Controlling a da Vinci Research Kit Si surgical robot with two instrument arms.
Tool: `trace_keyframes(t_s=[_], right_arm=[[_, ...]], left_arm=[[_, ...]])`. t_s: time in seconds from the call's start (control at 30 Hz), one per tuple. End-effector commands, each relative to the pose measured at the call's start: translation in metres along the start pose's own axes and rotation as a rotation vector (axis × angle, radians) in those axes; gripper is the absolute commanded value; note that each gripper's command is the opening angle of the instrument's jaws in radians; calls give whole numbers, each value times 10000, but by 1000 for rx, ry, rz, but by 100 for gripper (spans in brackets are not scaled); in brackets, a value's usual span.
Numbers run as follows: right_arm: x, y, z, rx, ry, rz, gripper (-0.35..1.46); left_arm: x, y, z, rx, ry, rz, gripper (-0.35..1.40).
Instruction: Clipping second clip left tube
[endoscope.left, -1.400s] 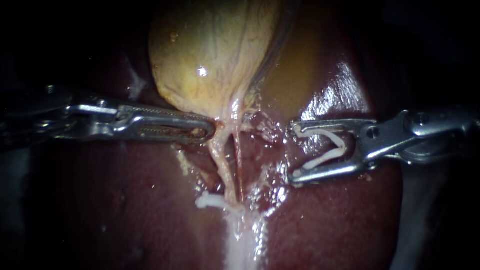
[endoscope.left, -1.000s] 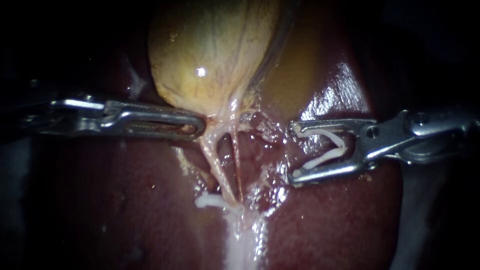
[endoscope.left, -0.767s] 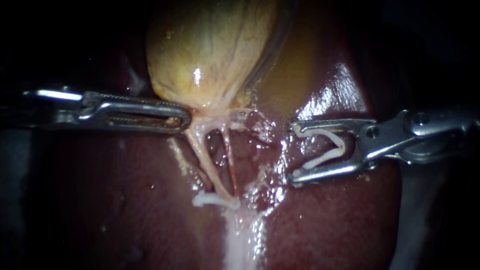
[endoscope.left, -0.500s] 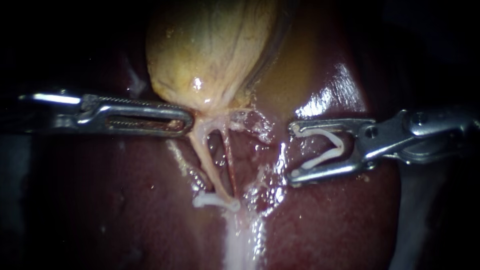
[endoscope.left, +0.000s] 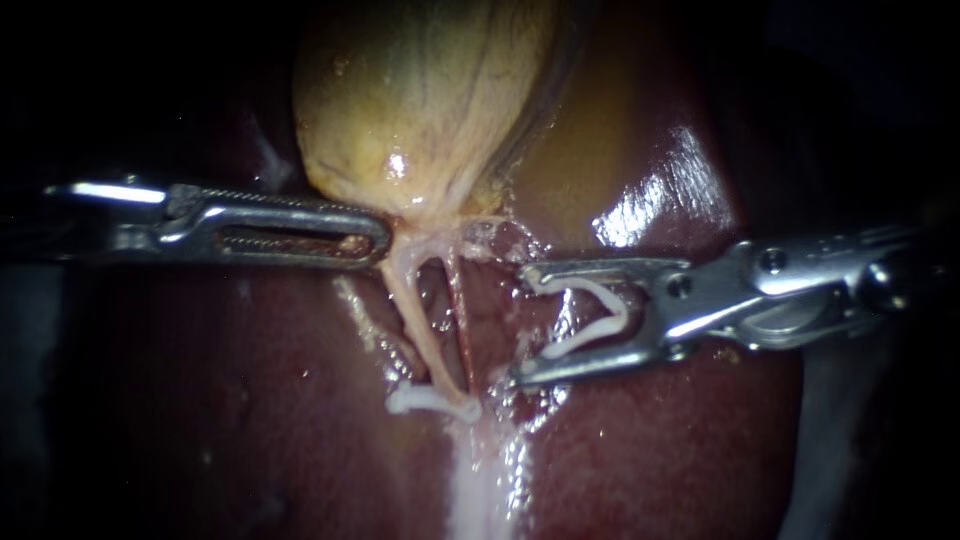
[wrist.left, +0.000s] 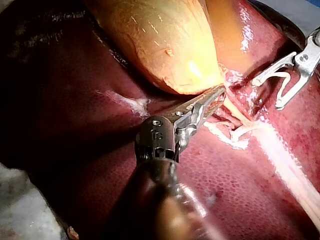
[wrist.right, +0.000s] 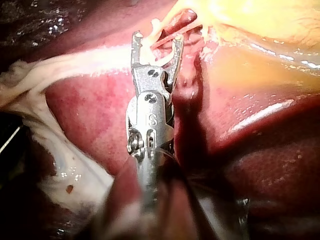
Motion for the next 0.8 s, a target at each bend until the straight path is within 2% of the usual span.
trace_keyframes(t_s=[0.03, 0.27, 0.47, 0.8], right_arm=[[-2, 0, 6, 4, 3, 4, 50], [-14, 4, 33, 11, 2, 18, 50], [-26, 7, 51, 19, -14, 28, 50], [-41, 5, 86, 48, -26, 42, 50]], left_arm=[[0, 0, 0, 2, -1, -1, -35], [-1, 1, 2, 6, 1, -1, -35], [0, 4, 3, 5, 5, -1, -35], [0, 5, 5, 4, 4, -1, -35]])
